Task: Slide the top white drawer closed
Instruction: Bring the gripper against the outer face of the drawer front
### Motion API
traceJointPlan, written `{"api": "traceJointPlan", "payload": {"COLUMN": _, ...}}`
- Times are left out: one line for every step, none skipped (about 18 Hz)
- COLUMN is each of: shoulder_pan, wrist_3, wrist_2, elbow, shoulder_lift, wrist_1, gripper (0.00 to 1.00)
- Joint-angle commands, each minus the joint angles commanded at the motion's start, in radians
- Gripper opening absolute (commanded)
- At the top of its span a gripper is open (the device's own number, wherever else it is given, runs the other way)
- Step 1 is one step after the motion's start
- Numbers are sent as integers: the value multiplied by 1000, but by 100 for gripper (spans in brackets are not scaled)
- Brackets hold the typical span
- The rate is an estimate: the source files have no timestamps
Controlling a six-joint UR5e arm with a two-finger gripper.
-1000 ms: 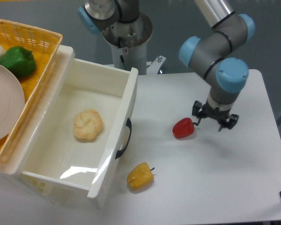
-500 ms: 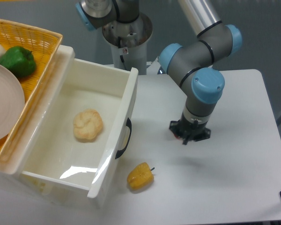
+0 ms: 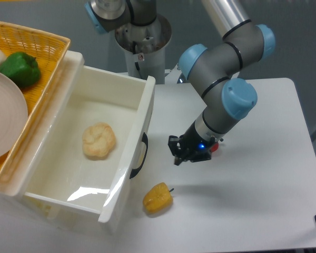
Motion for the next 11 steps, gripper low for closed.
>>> {"api": "traceJointPlan", "payload": {"shoulder_pan": 2, "wrist_3": 0, "wrist_2": -20, "elbow": 0, "shoulder_lift": 0, "wrist_1": -11, "gripper": 0}}
{"api": "traceJointPlan", "payload": {"shoulder_pan": 8, "wrist_3": 2, "wrist_2": -40, "elbow": 0, "shoulder_lift": 0, "wrist_1": -24, "gripper": 0}}
{"api": "traceJointPlan", "payload": {"shoulder_pan": 17, "wrist_3": 3, "wrist_2": -60, "elbow": 0, "shoulder_lift": 2, "wrist_1": -35, "gripper": 0}}
{"api": "traceJointPlan", "payload": {"shoulder_pan": 26, "wrist_3": 5, "wrist_2": -72, "elbow": 0, "shoulder_lift": 5, "wrist_1": -38, "gripper": 0}}
{"api": "traceJointPlan", "payload": {"shoulder_pan": 34, "wrist_3": 5, "wrist_2": -78, "elbow": 0, "shoulder_lift": 6, "wrist_1": -43, "gripper": 0}}
{"api": "traceJointPlan", "payload": {"shoulder_pan": 38, "wrist_3": 5, "wrist_2": -92, "elbow": 0, "shoulder_lift": 9, "wrist_1": -48, "gripper": 0}}
{"api": "traceJointPlan", "payload": {"shoulder_pan": 38, "wrist_3": 3, "wrist_2": -100, "elbow": 0, "shoulder_lift": 12, "wrist_1": -52, "gripper": 0}}
{"api": "traceJointPlan", "payload": {"shoulder_pan": 37, "wrist_3": 3, "wrist_2": -101, "elbow": 0, "shoulder_lift": 12, "wrist_1": -61, "gripper": 0}}
{"api": "traceJointPlan", "payload": {"shoulder_pan": 37, "wrist_3": 5, "wrist_2": -101, "elbow": 0, "shoulder_lift": 15, "wrist_1": -78, "gripper": 0}}
{"api": "traceJointPlan", "payload": {"shoulder_pan": 37, "wrist_3": 5, "wrist_2": -106, "elbow": -2, "shoulder_lift": 18, "wrist_1": -87, "gripper": 0}}
{"api": "traceJointPlan", "payload": {"shoulder_pan": 35, "wrist_3": 5, "wrist_2": -117, "elbow": -2, "shoulder_lift": 20, "wrist_1": -89, "gripper": 0}}
